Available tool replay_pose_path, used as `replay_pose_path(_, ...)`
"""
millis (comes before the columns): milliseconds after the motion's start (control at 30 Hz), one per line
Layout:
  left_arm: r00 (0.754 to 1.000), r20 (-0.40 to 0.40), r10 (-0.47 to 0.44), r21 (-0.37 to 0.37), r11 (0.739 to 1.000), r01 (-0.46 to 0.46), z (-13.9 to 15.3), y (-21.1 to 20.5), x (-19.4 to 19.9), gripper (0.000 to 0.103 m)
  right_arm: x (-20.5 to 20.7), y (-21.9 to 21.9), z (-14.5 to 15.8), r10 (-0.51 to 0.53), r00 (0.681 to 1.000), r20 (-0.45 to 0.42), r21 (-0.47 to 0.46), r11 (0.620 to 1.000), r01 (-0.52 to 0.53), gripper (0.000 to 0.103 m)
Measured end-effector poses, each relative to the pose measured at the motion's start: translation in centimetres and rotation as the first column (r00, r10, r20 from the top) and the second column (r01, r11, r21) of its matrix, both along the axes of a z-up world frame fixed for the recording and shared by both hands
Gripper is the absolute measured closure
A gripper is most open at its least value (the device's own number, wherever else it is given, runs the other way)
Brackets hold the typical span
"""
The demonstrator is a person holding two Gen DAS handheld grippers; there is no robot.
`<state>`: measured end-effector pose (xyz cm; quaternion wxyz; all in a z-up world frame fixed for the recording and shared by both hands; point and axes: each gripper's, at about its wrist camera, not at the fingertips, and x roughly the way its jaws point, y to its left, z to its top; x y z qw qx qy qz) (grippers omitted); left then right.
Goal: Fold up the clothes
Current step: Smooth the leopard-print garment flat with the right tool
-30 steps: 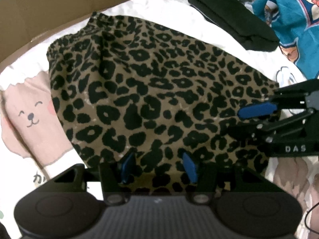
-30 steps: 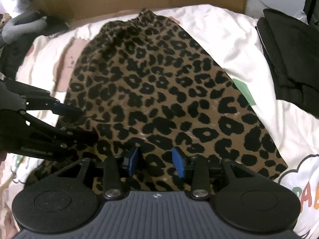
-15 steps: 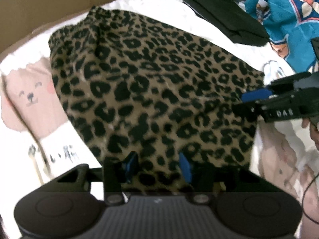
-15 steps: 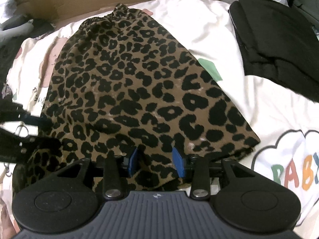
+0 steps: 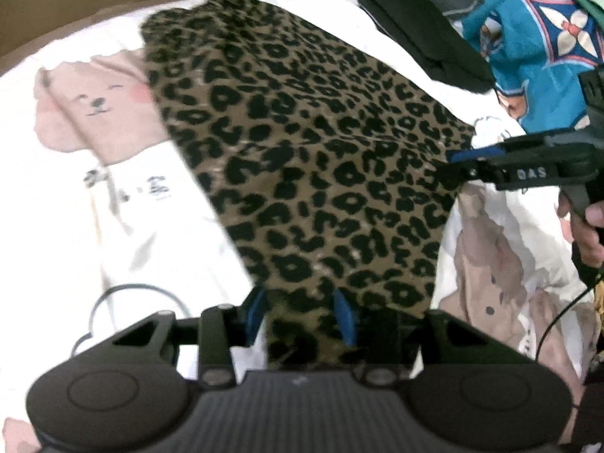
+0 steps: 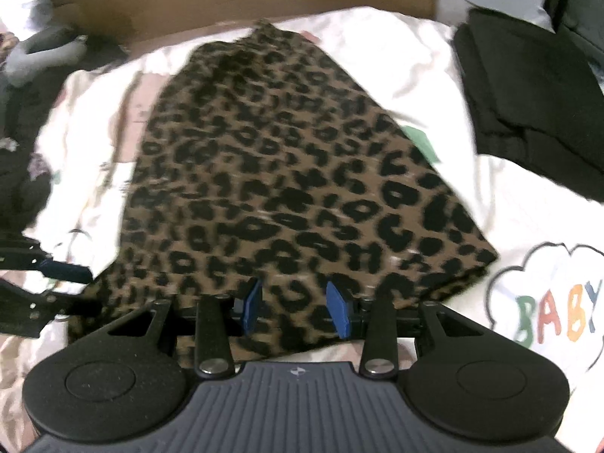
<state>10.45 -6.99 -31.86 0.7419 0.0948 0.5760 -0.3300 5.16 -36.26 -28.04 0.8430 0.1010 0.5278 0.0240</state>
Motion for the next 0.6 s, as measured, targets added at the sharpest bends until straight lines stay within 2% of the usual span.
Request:
replay_pose_path(300, 0.997, -0.021, 0.071, 0.000, 0.997, -0.071, -0.2, 4.6, -0.2, 0.060, -0.3, 5.6, 1.2, 0.122, 0.993, 0.001, 0.030, 0.992, -0.122, 0.058)
replay_pose_path(600, 0.999, -0.025, 0.020, 0.033, 0.999, -0.019, -1.8, 4.5, -1.9, 0.060, -0.9, 10.5, 2.0, 0.231, 0.973, -0.006, 0.078, 0.970, -0.230, 0.058)
